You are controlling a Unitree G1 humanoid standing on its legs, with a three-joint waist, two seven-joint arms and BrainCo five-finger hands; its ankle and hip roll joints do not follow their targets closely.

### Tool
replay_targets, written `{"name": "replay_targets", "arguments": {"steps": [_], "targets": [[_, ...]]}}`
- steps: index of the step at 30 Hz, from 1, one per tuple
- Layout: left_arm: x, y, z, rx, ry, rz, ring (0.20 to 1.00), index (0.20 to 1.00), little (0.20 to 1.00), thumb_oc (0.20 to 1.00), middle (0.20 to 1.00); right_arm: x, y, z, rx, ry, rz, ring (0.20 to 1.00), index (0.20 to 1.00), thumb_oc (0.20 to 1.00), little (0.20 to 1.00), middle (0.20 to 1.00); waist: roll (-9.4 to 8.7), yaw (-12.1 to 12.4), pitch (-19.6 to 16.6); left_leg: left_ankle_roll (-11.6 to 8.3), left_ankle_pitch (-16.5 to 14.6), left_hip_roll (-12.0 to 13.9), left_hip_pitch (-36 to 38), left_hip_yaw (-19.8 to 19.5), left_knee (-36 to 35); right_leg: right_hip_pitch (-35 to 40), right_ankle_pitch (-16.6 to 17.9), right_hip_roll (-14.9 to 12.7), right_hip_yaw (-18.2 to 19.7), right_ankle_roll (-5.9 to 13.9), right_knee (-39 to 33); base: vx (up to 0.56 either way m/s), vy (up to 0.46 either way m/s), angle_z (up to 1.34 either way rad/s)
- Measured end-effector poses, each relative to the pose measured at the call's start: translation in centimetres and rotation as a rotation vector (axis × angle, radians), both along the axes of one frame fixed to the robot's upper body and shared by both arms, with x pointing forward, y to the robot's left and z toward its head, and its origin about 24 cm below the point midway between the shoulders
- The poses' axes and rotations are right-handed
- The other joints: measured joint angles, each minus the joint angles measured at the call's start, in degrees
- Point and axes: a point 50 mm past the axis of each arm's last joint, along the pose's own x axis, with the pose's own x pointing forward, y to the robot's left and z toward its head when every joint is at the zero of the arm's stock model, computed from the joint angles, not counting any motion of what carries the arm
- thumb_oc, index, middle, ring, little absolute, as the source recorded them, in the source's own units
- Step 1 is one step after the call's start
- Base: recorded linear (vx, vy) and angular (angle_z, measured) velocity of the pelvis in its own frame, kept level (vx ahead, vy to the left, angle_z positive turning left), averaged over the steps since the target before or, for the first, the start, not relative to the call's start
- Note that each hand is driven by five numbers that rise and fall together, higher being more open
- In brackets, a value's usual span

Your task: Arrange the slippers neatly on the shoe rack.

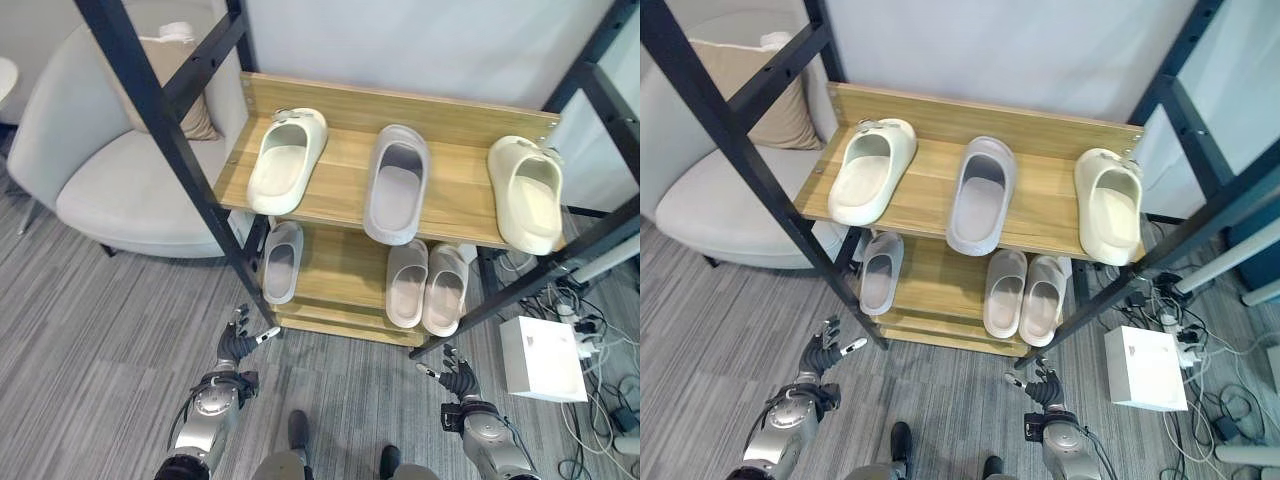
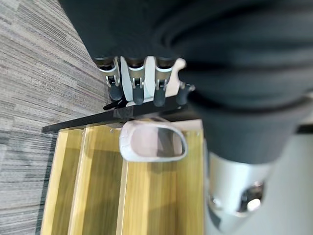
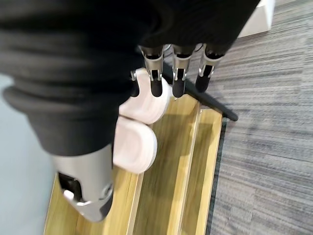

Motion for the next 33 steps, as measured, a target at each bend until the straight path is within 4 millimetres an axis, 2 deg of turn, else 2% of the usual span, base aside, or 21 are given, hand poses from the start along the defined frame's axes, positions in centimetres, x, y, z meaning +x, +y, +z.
{"name": "replay_targets", "arguments": {"steps": [1, 3, 5, 6, 9, 10, 11, 13, 14, 16, 18, 20, 22, 23, 24, 26, 27, 28, 30, 31, 33], "targets": [[-0.1, 0.0, -0.1, 0.000, 0.003, 0.001, 1.000, 1.000, 1.000, 1.000, 1.000, -0.1, 0.0, 0.0, -0.001, 0.002, -0.001, 1.000, 1.000, 1.000, 1.000, 1.000, -0.07, -0.2, 0.0, -0.03, 0.0, 0.0, 0.0, 0.6, 0.0, 0.1, 1.2, -0.1, -1.9, -0.37, -3.3, 0.05, -0.067, -0.28], [-0.2, -0.2, -0.2, -0.007, 0.009, 0.000, 1.000, 1.000, 1.000, 1.000, 1.000, -0.3, -0.1, -0.1, -0.004, 0.008, -0.003, 1.000, 1.000, 1.000, 1.000, 1.000, 0.50, -1.5, 0.2, -0.27, 0.2, 0.8, -0.2, -0.1, 0.0, 0.8, 2.7, 1.1, -1.0, -0.47, -4.4, 0.05, -0.099, 0.03], [-0.4, -0.3, -0.4, -0.015, 0.013, -0.005, 1.000, 1.000, 1.000, 1.000, 1.000, -0.9, -0.3, -0.3, -0.005, 0.019, -0.005, 1.000, 1.000, 1.000, 1.000, 1.000, 0.84, -1.8, 0.2, -1.79, 1.2, 1.8, 0.1, -0.4, 0.0, 3.1, 4.2, 2.9, -0.8, -1.15, -7.3, 0.06, -0.169, 0.07], [-0.9, -0.9, -0.9, -0.038, 0.029, -0.006, 1.000, 1.000, 1.000, 1.000, 1.000, -1.5, -0.6, -0.5, -0.016, 0.034, -0.007, 1.000, 1.000, 1.000, 1.000, 1.000, 1.55, -1.8, 0.1, -2.47, 1.7, 3.1, 1.1, -0.7, 0.1, 4.3, 4.0, 4.4, -1.1, -1.87, -7.4, 0.02, -0.188, 0.10], [-0.8, -2.1, -1.0, -0.080, 0.026, -0.010, 1.000, 1.000, 1.000, 1.000, 1.000, -1.6, -1.0, -0.4, -0.059, 0.041, 0.040, 1.000, 1.000, 1.000, 1.000, 1.000, 2.63, -1.2, 0.5, -3.83, 2.7, 4.6, 1.1, -2.6, 0.5, 5.2, 3.0, 6.3, -2.3, -3.45, -7.4, 0.01, -0.077, 0.23], [-0.5, -2.4, -0.9, -0.089, 0.019, -0.015, 1.000, 1.000, 1.000, 1.000, 1.000, -1.5, -1.1, -0.4, -0.065, 0.040, 0.048, 1.000, 1.000, 1.000, 1.000, 1.000, 2.68, -1.1, 0.7, -3.85, 2.7, 4.9, -0.2, -3.7, 2.0, 5.1, 2.6, 6.6, -2.5, -4.19, -7.4, 0.09, 0.034, 0.43], [0.2, -3.5, -0.6, -0.102, 0.002, -0.047, 1.000, 1.000, 1.000, 1.000, 1.000, -1.2, -1.6, -0.1, -0.081, 0.031, 0.050, 1.000, 1.000, 1.000, 1.000, 1.000, 2.78, -0.5, 1.0, -4.20, 2.8, 5.0, -3.6, -7.1, 5.7, 4.8, 2.4, 6.7, -3.3, -5.70, -7.4, 0.13, 0.052, 0.37], [0.3, -3.8, -0.6, -0.104, 0.002, -0.064, 1.000, 1.000, 1.000, 1.000, 1.000, -1.1, -1.8, 0.0, -0.091, 0.029, 0.051, 1.000, 1.000, 1.000, 1.000, 1.000, 2.81, -0.4, 1.2, -4.57, 2.5, 4.9, -3.9, -7.7, 6.1, 4.6, 2.5, 6.6, -3.2, -5.78, -7.3, 0.13, 0.075, 0.06], [-0.4, -4.2, -1.1, -0.120, 0.023, -0.069, 1.000, 1.000, 1.000, 1.000, 1.000, -0.5, -2.9, 0.6, -0.144, 0.013, 0.069, 1.000, 1.000, 1.000, 1.000, 1.000, 5.50, -0.4, 0.5, -5.17, 1.9, 5.4, -1.6, -8.4, 1.8, 4.5, 2.9, 7.6, -3.0, -4.98, -7.3, 0.10, 0.074, -0.10], [-0.4, -3.9, -0.9, -0.112, 0.017, -0.075, 1.000, 1.000, 1.000, 1.000, 1.000, -0.4, -2.6, 0.6, -0.158, 0.014, 0.105, 1.000, 1.000, 1.000, 1.000, 1.000, 5.35, -0.4, 0.6, -5.09, 2.5, 4.7, -0.3, -7.9, 0.1, 4.9, 3.4, 6.9, -2.7, -4.30, -7.3, 0.08, 0.071, -0.08], [-0.4, -3.6, -0.7, -0.101, 0.009, -0.082, 1.000, 1.000, 1.000, 1.000, 1.000, -0.4, -1.5, 0.6, -0.167, 0.013, 0.172, 1.000, 1.000, 1.000, 1.000, 1.000, 3.99, -0.4, 0.7, -4.50, 2.2, 3.7, 0.2, -7.7, 0.1, 5.3, 3.4, 6.1, -2.6, -4.30, -7.1, 0.07, 0.070, -0.02], [-0.4, -3.4, -0.6, -0.091, 0.008, -0.083, 1.000, 1.000, 1.000, 1.000, 1.000, 0.5, -0.1, 1.6, -0.192, -0.044, 0.259, 1.000, 1.000, 1.000, 1.000, 1.000, 3.09, -0.3, 0.9, -3.99, 1.8, 3.3, 0.4, -6.8, 0.1, 5.2, 3.6, 5.4, -2.0, -4.02, -7.0, 0.06, 0.076, -0.17], [-0.3, -3.0, -0.3, -0.081, -0.001, -0.084, 1.000, 1.000, 1.000, 1.000, 1.000, 2.3, 2.5, 5.8, -0.211, -0.252, 0.409, 1.000, 1.000, 1.000, 1.000, 1.000, 2.65, -0.4, 0.6, -3.22, 1.3, 2.6, 1.0, -5.8, 0.1, 5.3, 3.7, 4.5, -1.1, -3.60, -7.0, 0.04, 0.064, -0.21], [-0.3, -2.9, -0.3, -0.075, -0.003, -0.084, 1.000, 1.000, 1.000, 1.000, 1.000, 2.3, 3.9, 8.7, -0.218, -0.373, 0.504, 1.000, 1.000, 1.000, 1.000, 1.000, 2.71, -0.3, 0.7, -3.17, 1.2, 2.5, 1.2, -5.3, 0.1, 5.3, 3.7, 4.3, -0.7, -3.41, -7.0, 0.00, 0.026, -0.16], [-0.3, -2.8, -0.3, -0.067, -0.002, -0.084, 1.000, 1.000, 1.000, 1.000, 1.000, 2.3, 4.6, 10.7, -0.222, -0.465, 0.565, 1.000, 1.000, 1.000, 1.000, 1.000, 2.63, -0.5, 0.6, -3.08, 1.2, 2.5, 1.4, -5.0, 0.1, 5.4, 3.8, 4.3, -0.4, -3.33, -7.0, 0.00, 0.035, -0.13], [-0.2, -2.7, -0.2, -0.052, -0.005, -0.087, 1.000, 1.000, 1.000, 1.000, 1.000, 1.3, 5.5, 16.1, -0.244, -0.683, 0.667, 1.000, 1.000, 1.000, 1.000, 1.000, 2.32, -0.6, 0.4, -3.21, 1.1, 2.5, 1.5, -5.0, 0.1, 5.0, 3.8, 4.2, -0.1, -3.23, -7.0, 0.00, 0.029, -0.07], [-0.3, -2.4, -0.2, -0.024, -0.001, -0.094, 1.000, 1.000, 1.000, 1.000, 1.000, -0.2, 5.8, 20.5, -0.277, -0.876, 0.749, 1.000, 1.000, 1.000, 1.000, 1.000, 2.02, -1.3, 0.1, -3.21, 1.1, 2.5, 1.6, -4.7, 0.1, 4.9, 3.9, 4.3, 0.2, -3.11, -7.0, 0.01, 0.019, -0.08], [-0.6, -2.0, -0.3, -0.016, 0.005, -0.089, 1.000, 1.000, 1.000, 1.000, 1.000, -0.8, 5.7, 22.4, -0.300, -0.968, 0.769, 1.000, 1.000, 1.000, 1.000, 1.000, 1.73, -2.1, -0.6, -3.20, 1.1, 2.6, 1.6, -4.7, 0.1, 4.9, 3.9, 4.3, 0.3, -3.10, -7.0, 0.01, 0.016, -0.12], [-0.7, -1.9, -0.4, -0.011, 0.011, -0.088, 1.000, 1.000, 1.000, 1.000, 1.000, -0.7, 5.1, 23.6, -0.341, -1.034, 0.757, 1.000, 1.000, 1.000, 1.000, 1.000, 0.55, -3.3, -2.1, -3.48, 0.9, 2.8, 2.2, -3.9, 0.1, 5.0, 3.9, 4.4, 1.2, -3.15, -7.1, 0.00, 0.034, -0.21], [-0.7, -2.0, -0.4, -0.014, 0.010, -0.091, 1.000, 1.000, 1.000, 1.000, 1.000, -0.6, 4.4, 23.9, -0.393, -1.028, 0.772, 1.000, 1.000, 1.000, 1.000, 1.000, 0.52, -3.4, -2.5, -3.74, 0.5, 3.0, 2.6, -3.3, 0.1, 5.1, 3.9, 4.3, 1.9, -3.03, -7.3, 0.00, 0.036, -0.23], [-0.9, -2.2, -0.3, -0.003, 0.007, -0.103, 1.000, 1.000, 1.000, 1.000, 1.000, -0.2, 2.9, 26.9, -0.543, -1.118, 0.777, 1.000, 1.000, 1.000, 1.000, 1.000, 1.18, -4.8, -3.0, -3.67, 0.5, 2.7, 2.5, -2.9, -0.3, 5.2, 4.0, 4.2, 2.3, -2.44, -7.3, 0.01, 0.025, -0.16]]}}
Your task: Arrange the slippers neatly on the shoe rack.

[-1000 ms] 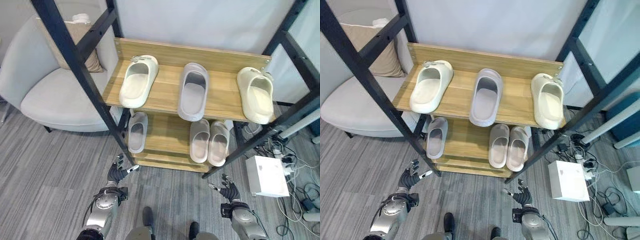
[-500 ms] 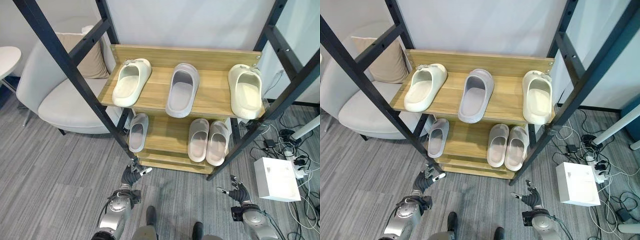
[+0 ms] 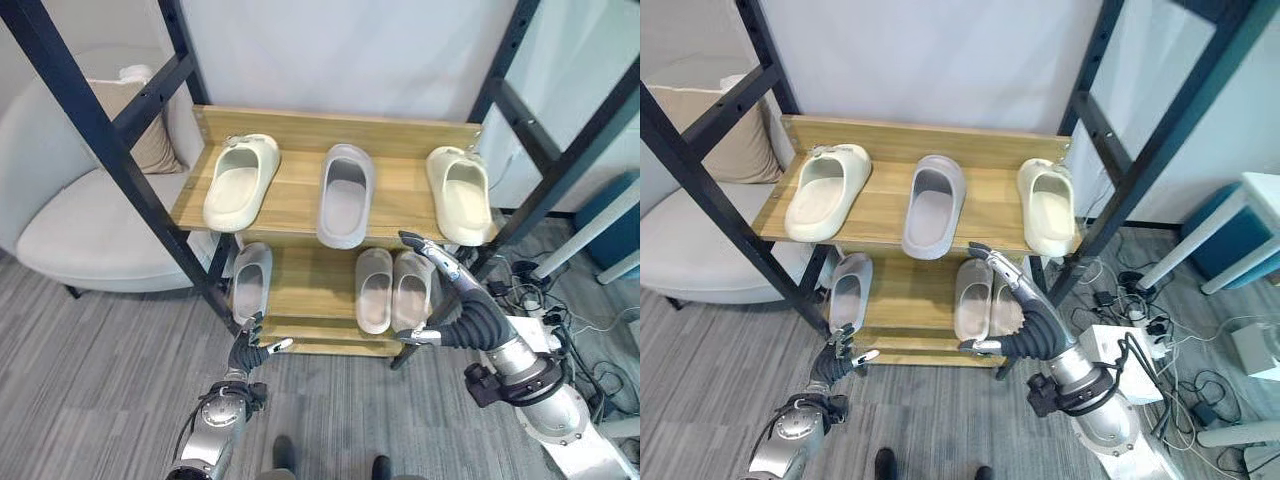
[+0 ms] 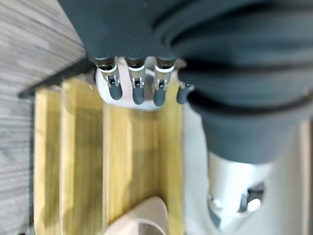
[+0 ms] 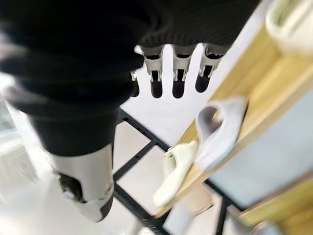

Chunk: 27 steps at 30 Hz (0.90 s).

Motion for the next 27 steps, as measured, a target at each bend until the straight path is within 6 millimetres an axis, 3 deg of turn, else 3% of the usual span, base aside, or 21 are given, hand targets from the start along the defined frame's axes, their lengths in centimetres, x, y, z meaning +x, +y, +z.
{"name": "replay_targets", "arguments": {"steps": [4, 6, 7, 10, 12, 14, 15, 18, 21, 27], "targets": [[-0.5, -0.6, -0.4, -0.018, 0.011, -0.004, 1.000, 1.000, 1.000, 1.000, 1.000, 1.2, 0.2, 3.4, 0.049, -0.186, 0.013, 1.000, 1.000, 1.000, 1.000, 1.000, 0.97, -0.3, -1.6, -0.27, -0.2, 0.3, -0.2, 0.9, 0.0, -0.6, 0.2, 0.2, 0.9, 0.15, 0.0, 0.02, 0.017, -0.12], [-0.8, -1.4, -0.7, -0.047, 0.021, -0.014, 1.000, 1.000, 1.000, 1.000, 1.000, 2.9, 0.1, 5.6, 0.065, -0.334, -0.034, 1.000, 1.000, 1.000, 1.000, 1.000, 1.64, 0.3, -2.9, 0.00, 0.0, 0.2, -0.3, 0.7, 0.0, -0.7, 0.2, 0.2, 0.8, 0.21, 0.0, 0.02, 0.011, 0.04], [-0.8, -1.5, -0.7, -0.050, 0.023, -0.013, 1.000, 1.000, 1.000, 1.000, 1.000, 3.3, 0.0, 5.7, 0.077, -0.346, -0.056, 1.000, 1.000, 1.000, 1.000, 1.000, 1.63, 0.5, -3.2, 0.02, 0.0, 0.2, -0.4, 0.6, 0.0, -0.8, 0.2, 0.2, 0.7, 0.21, 0.0, 0.02, 0.014, 0.18], [-1.4, -1.3, -1.0, -0.054, 0.034, -0.003, 1.000, 1.000, 1.000, 1.000, 1.000, 5.9, 0.2, 5.2, 0.083, -0.368, -0.183, 1.000, 1.000, 1.000, 1.000, 1.000, 1.63, 3.0, -3.8, 0.40, 0.5, -0.4, -1.4, -1.0, 0.0, -0.7, 0.3, 0.1, -1.0, -0.17, 0.3, 0.03, 0.032, 0.19], [-2.1, -1.6, -1.4, -0.070, 0.057, -0.006, 1.000, 1.000, 1.000, 1.000, 1.000, 9.8, 0.5, 4.9, 0.075, -0.356, -0.315, 1.000, 1.000, 1.000, 1.000, 1.000, 1.20, 4.0, -4.4, 0.45, 0.5, -0.4, -1.0, -1.7, 0.2, 0.0, 0.3, 0.2, -1.6, -0.24, 0.3, 0.02, 0.018, 0.25], [-2.4, -1.8, -1.5, -0.076, 0.064, -0.023, 1.000, 1.000, 1.000, 1.000, 1.000, 11.7, -1.4, 4.1, -0.003, -0.333, -0.480, 1.000, 1.000, 1.000, 1.000, 1.000, 0.27, 7.7, -4.4, 0.44, 0.6, -0.6, -2.0, -3.2, 0.4, -0.4, 0.0, 0.2, -2.8, -0.11, 0.3, 0.01, 0.013, 0.44], [-3.8, -0.9, -2.2, -0.053, 0.107, -0.014, 1.000, 1.000, 1.000, 1.000, 1.000, 12.1, -2.2, 3.4, -0.053, -0.331, -0.550, 1.000, 1.000, 1.000, 1.000, 1.000, -0.39, 8.8, -4.2, 0.68, 1.0, -1.0, -3.0, -4.1, 0.4, -0.7, -0.1, 0.0, -3.7, -0.08, 0.3, 0.02, 0.016, 0.29], [-5.0, 0.2, -2.6, -0.024, 0.144, -0.005, 1.000, 1.000, 1.000, 1.000, 1.000, 12.1, -2.8, 3.1, -0.081, -0.364, -0.608, 1.000, 1.000, 1.000, 1.000, 1.000, -1.06, 9.8, -3.0, 0.73, 1.0, -1.6, -3.2, -4.5, 0.4, -0.5, -0.2, -0.4, -4.0, 0.16, 0.3, 0.02, 0.020, 0.15], [-5.1, 0.4, -2.6, -0.024, 0.140, -0.011, 1.000, 1.000, 1.000, 1.000, 1.000, 12.9, -4.5, 1.3, -0.136, -0.319, -0.723, 1.000, 1.000, 1.000, 1.000, 1.000, -1.99, 10.4, -1.3, 0.85, 1.0, -1.8, -3.1, -5.6, 0.4, 0.1, -0.7, -0.7, -5.1, 0.36, 0.0, 0.01, 0.008, 0.19], [-4.8, 0.2, -2.4, -0.030, 0.129, -0.023, 1.000, 1.000, 1.000, 1.000, 1.000, 13.1, -4.6, 1.0, -0.165, -0.344, -0.762, 1.000, 1.000, 1.000, 1.000, 1.000, -1.73, 11.8, 1.1, 0.94, 1.1, -2.1, -4.2, -6.1, 0.4, -0.8, -0.6, -0.8, -5.4, 0.34, 0.0, 0.00, 0.002, 0.03]]}}
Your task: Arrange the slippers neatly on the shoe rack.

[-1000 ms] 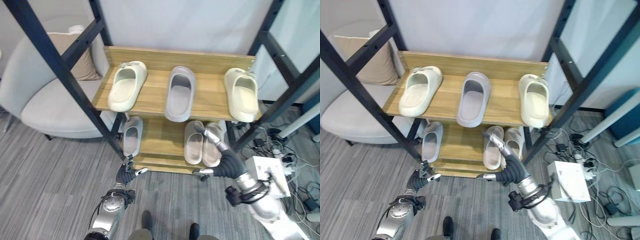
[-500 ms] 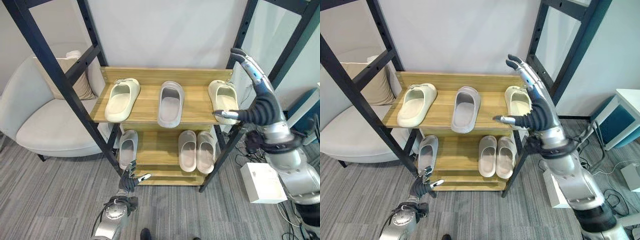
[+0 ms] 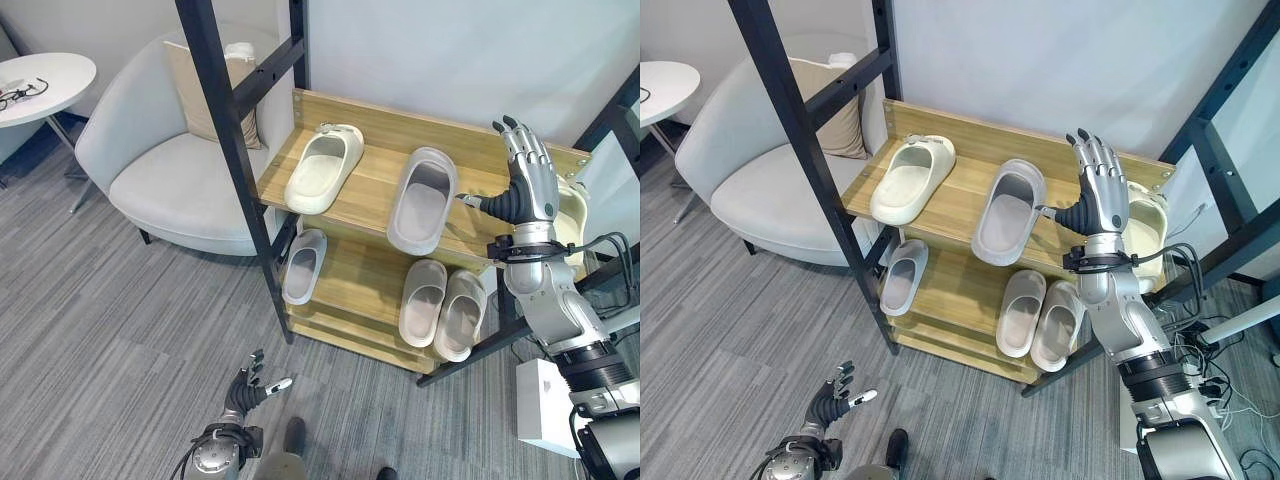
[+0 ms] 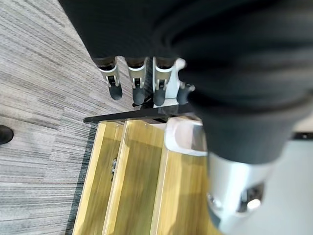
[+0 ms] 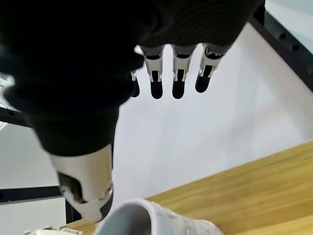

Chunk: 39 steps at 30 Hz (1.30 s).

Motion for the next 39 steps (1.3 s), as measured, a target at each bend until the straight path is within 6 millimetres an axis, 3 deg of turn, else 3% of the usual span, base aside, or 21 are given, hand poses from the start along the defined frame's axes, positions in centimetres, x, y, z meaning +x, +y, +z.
{"name": "replay_targets", "arguments": {"steps": [3, 7, 8, 9, 11, 12, 13, 14, 16, 17, 20, 27, 31, 35, 39], "targets": [[1.0, -0.4, 0.5, 0.000, -0.032, -0.021, 1.000, 1.000, 1.000, 1.000, 1.000, 1.5, -0.6, -0.3, -0.021, 0.042, -0.061, 1.000, 1.000, 1.000, 1.000, 1.000, 0.04, 0.5, 0.7, -0.06, 0.1, 0.1, -0.8, -0.1, 0.0, -0.7, 0.0, 0.1, -0.1, 0.00, 0.0, 0.00, 0.000, 0.00], [2.9, -0.7, 1.6, 0.003, -0.095, -0.034, 1.000, 1.000, 1.000, 1.000, 1.000, 2.4, -0.1, 0.9, -0.033, 0.000, -0.070, 1.000, 1.000, 1.000, 1.000, 1.000, 0.22, 0.7, 2.4, -0.01, 0.2, 0.1, -1.3, 0.0, 0.0, -1.3, 0.0, 0.2, -0.1, -0.02, 0.3, -0.08, -0.010, -0.01], [3.9, -1.1, 2.2, 0.016, -0.125, -0.067, 1.000, 1.000, 1.000, 1.000, 1.000, 3.1, 0.2, 1.7, -0.061, -0.012, -0.072, 1.000, 1.000, 1.000, 1.000, 1.000, 0.35, 0.5, 2.8, -0.03, 0.5, 0.3, -2.0, -0.1, 0.0, -2.1, 0.2, 0.4, -0.1, -0.20, 0.3, -0.15, -0.004, 0.00], [6.4, -2.3, 4.1, 0.022, -0.219, -0.127, 1.000, 1.000, 1.000, 1.000, 1.000, 4.4, 0.4, 3.2, -0.104, -0.024, -0.096, 1.000, 1.000, 1.000, 1.000, 1.000, 0.49, 0.6, 4.4, -0.19, 1.3, 0.7, -3.7, -0.5, 0.0, -3.6, 0.7, 0.8, -0.2, -0.45, 0.3, -0.13, -0.004, 0.08], [8.4, -3.4, 6.2, 0.007, -0.324, -0.154, 1.000, 1.000, 1.000, 1.000, 1.000, 5.3, -0.2, 4.6, -0.094, -0.026, -0.147, 1.000, 1.000, 1.000, 1.000, 1.000, 0.76, 1.1, 5.7, -0.29, 2.0, 1.0, -5.6, -1.0, 0.0, -5.1, 0.9, 1.1, -0.8, -0.52, 0.3, -0.07, 0.006, 0.13], [9.8, -4.1, 7.7, 0.005, -0.390, -0.175, 1.000, 1.000, 1.000, 1.000, 1.000, 5.7, -0.3, 6.9, -0.085, -0.074, -0.165, 0.928, 0.928, 0.928, 0.928, 0.928, 1.32, 1.1, 7.2, -0.12, 2.5, 1.0, -6.3, -1.3, 0.0, -5.7, 1.3, 1.1, -1.1, -0.64, 0.3, -0.08, 0.010, 0.10], [10.1, -4.2, 8.2, 0.008, -0.410, -0.175, 1.000, 1.000, 1.000, 1.000, 1.000, 5.9, -0.1, 7.4, -0.081, -0.077, -0.166, 0.802, 0.802, 0.802, 0.802, 0.802, 1.44, 1.1, 7.3, -0.09, 2.5, 1.0, -6.7, -1.4, 0.0, -6.1, 1.4, 1.1, -1.1, -0.57, 0.3, -0.08, 0.014, 0.08], [10.4, -4.2, 8.7, 0.011, -0.432, -0.175, 1.000, 1.000, 1.000, 1.000, 1.000, 5.9, 0.1, 7.7, -0.089, -0.085, -0.156, 0.617, 0.617, 0.617, 0.617, 0.617, 1.52, 1.1, 7.7, -0.08, 2.5, 0.9, -6.8, -1.4, 0.0, -6.2, 1.5, 1.0, -1.2, -0.52, 0.3, -0.04, 0.006, 0.02], [11.0, -4.2, 9.5, 0.019, -0.464, -0.161, 1.000, 1.000, 1.000, 1.000, 1.000, 6.0, 0.4, 8.1, -0.083, -0.095, -0.148, 0.561, 0.561, 0.561, 0.561, 0.561, 1.50, 0.8, 7.9, -0.08, 2.5, 0.8, -6.8, -1.3, 0.0, -6.2, 1.6, 0.8, -1.2, -0.53, 0.3, 0.00, 0.000, 0.00], [11.2, -4.3, 9.8, 0.018, -0.477, -0.159, 1.000, 1.000, 1.000, 1.000, 1.000, 6.0, 0.2, 8.4, -0.069, -0.096, -0.161, 0.567, 0.567, 0.567, 0.567, 0.567, 1.54, 0.9, 8.1, -0.09, 2.5, 0.7, -6.9, -1.4, 0.0, -6.2, 1.6, 0.8, -1.2, -0.53, 0.3, 0.00, 0.000, 0.00], [11.1, -4.3, 9.9, 0.017, -0.488, -0.144, 1.000, 1.000, 1.000, 1.000, 1.000, 6.1, 0.2, 8.6, -0.045, -0.097, -0.171, 1.000, 1.000, 1.000, 1.000, 1.000, 1.53, 0.9, 8.2, -0.11, 2.5, 0.7, -6.8, -1.4, 0.0, -6.1, 1.6, 0.9, -1.3, -0.54, 0.3, 0.03, 0.004, 0.01], [10.0, -3.2, 9.0, 0.009, -0.456, -0.089, 1.000, 1.000, 1.000, 1.000, 1.000, 4.8, 1.9, 9.2, 0.053, -0.182, -0.094, 1.000, 1.000, 1.000, 1.000, 1.000, 1.55, 0.7, 8.2, -0.10, 2.5, 0.6, -6.4, -1.4, 0.0, -5.6, 1.6, 0.8, -1.3, -0.55, 0.3, 0.03, 0.002, 0.01], [9.1, -3.0, 8.1, 0.007, -0.421, -0.083, 1.000, 1.000, 1.000, 1.000, 1.000, 3.1, 2.6, 7.9, 0.158, -0.234, -0.041, 1.000, 1.000, 1.000, 1.000, 1.000, 1.70, 0.5, 8.1, 0.04, 2.3, 0.4, -4.5, -1.5, 0.0, -3.6, 1.4, 0.6, -1.2, -0.49, 0.3, 0.01, -0.002, 0.02], [8.3, -3.0, 7.4, 0.001, -0.384, -0.078, 1.000, 1.000, 1.000, 1.000, 1.000, 1.2, 4.8, 5.7, 0.254, -0.241, 0.057, 1.000, 1.000, 1.000, 1.000, 1.000, 1.99, 0.2, 7.9, -0.04, 2.3, 0.4, -3.3, -1.4, 0.0, -2.5, 1.4, 0.6, -0.9, -0.53, 0.3, 0.01, -0.002, -0.02], [8.0, -3.6, 7.1, -0.022, -0.369, -0.082, 1.000, 1.000, 1.000, 1.000, 1.000, 0.2, 6.8, 5.2, 0.254, -0.256, 0.136, 1.000, 1.000, 1.000, 1.000, 1.000, 3.28, -0.1, 7.0, -0.05, 2.2, 0.4, -2.9, -1.5, 0.0, -2.1, 1.5, 0.7, -0.9, -0.59, 0.3, 0.00, 0.002, 0.01]]}}
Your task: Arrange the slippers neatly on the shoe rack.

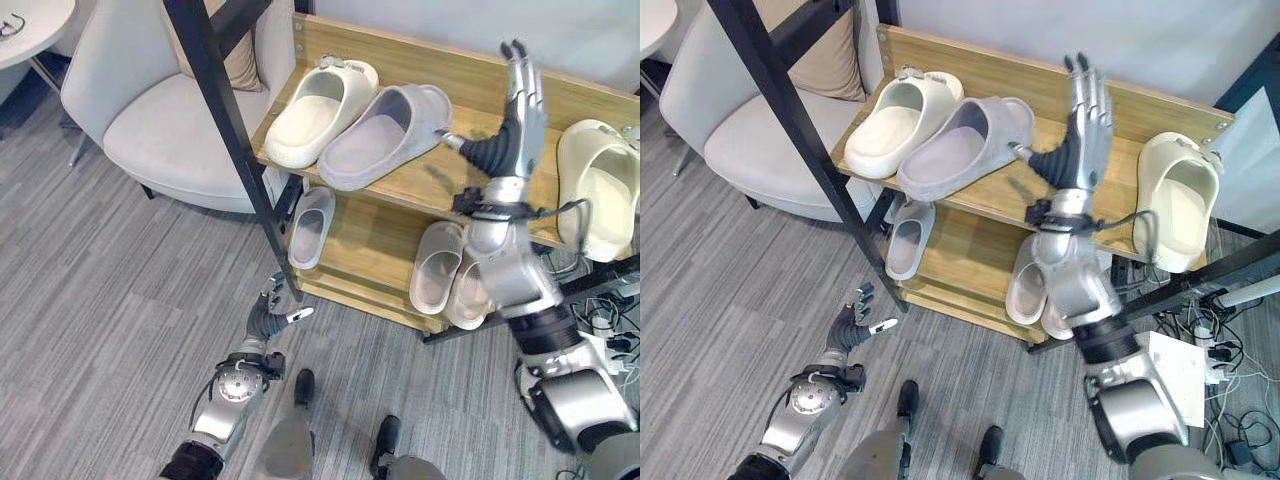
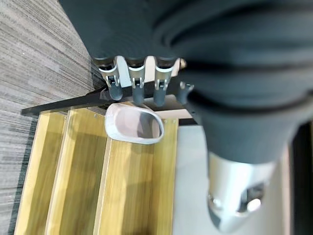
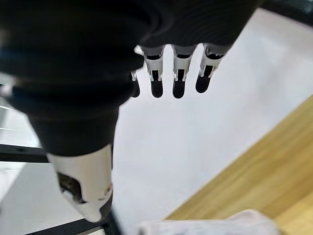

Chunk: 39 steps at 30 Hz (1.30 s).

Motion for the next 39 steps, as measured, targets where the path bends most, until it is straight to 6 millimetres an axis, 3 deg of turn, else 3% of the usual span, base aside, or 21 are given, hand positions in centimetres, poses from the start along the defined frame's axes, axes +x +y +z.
{"name": "replay_targets", "arguments": {"steps": [3, 6, 12, 17, 25, 32, 39], "targets": [[-0.4, -0.2, -0.4, -0.010, 0.018, 0.005, 1.000, 1.000, 1.000, 1.000, 1.000, 0.2, 1.5, -0.8, -0.048, 0.038, 0.055, 1.000, 1.000, 1.000, 1.000, 1.000, -0.08, 0.1, -2.2, 0.01, 0.0, 0.0, 0.0, -0.3, 0.0, 0.1, 0.0, 0.1, -0.3, -0.01, 0.0, 0.01, 0.016, 0.03], [-0.7, -0.3, -0.7, -0.011, 0.030, 0.001, 1.000, 1.000, 1.000, 1.000, 1.000, 1.9, 2.0, -1.0, -0.084, 0.091, 0.034, 1.000, 1.000, 1.000, 1.000, 1.000, -0.52, 1.0, -3.6, 0.02, 0.0, 0.0, 0.0, -0.8, 0.0, 0.4, 0.0, 0.2, -0.7, 0.00, 0.0, 0.01, 0.028, 0.07], [-1.3, 0.6, -1.2, 0.016, 0.055, 0.005, 1.000, 1.000, 1.000, 1.000, 1.000, 4.3, 0.1, -1.2, -0.128, 0.180, -0.094, 1.000, 1.000, 1.000, 1.000, 1.000, -2.35, 3.1, -4.7, -0.02, 0.0, 0.0, -0.8, -1.2, 0.0, -0.1, -0.1, 0.2, -1.1, 0.16, 0.0, 0.01, 0.014, 0.03], [-1.2, 1.1, -1.2, 0.037, 0.057, -0.003, 1.000, 1.000, 1.000, 1.000, 1.000, 5.2, -2.1, -1.0, -0.163, 0.221, -0.203, 1.000, 1.000, 1.000, 1.000, 1.000, -3.85, 4.0, -4.8, 0.13, 0.3, -0.3, -2.2, -2.2, 0.0, -1.0, -0.2, 0.1, -2.2, 0.25, 0.0, 0.00, 0.022, 0.11], [-0.8, 1.1, -0.9, 0.039, 0.043, -0.006, 1.000, 1.000, 1.000, 1.000, 1.000, 5.5, -2.7, -1.7, -0.180, 0.270, -0.232, 1.000, 1.000, 1.000, 1.000, 1.000, -4.00, 3.7, -4.7, 0.26, 0.3, -0.8, -2.0, -1.5, 0.0, -1.1, -0.3, -0.6, -1.6, 0.48, 0.0, 0.00, 0.006, -0.02], [-0.8, 1.2, -0.8, 0.039, 0.044, -0.003, 1.000, 1.000, 1.000, 1.000, 1.000, 5.6, -3.0, -2.1, -0.185, 0.306, -0.239, 1.000, 1.000, 1.000, 1.000, 1.000, -3.96, 1.9, -4.7, 0.29, 0.2, -0.9, -1.7, -0.9, 0.0, -1.1, -0.2, -0.7, -0.9, 0.56, 0.0, 0.00, -0.008, -0.04], [-1.0, 1.3, -1.0, 0.041, 0.059, -0.008, 1.000, 1.000, 1.000, 1.000, 1.000, 5.3, -5.0, -2.9, -0.218, 0.357, -0.280, 1.000, 1.000, 1.000, 1.000, 1.000, -3.75, 0.3, -4.6, 0.41, 0.1, -0.7, -0.8, -0.6, 0.0, -0.5, -0.2, -0.7, -0.5, 0.55, -0.3, 0.00, -0.012, -0.02]]}}
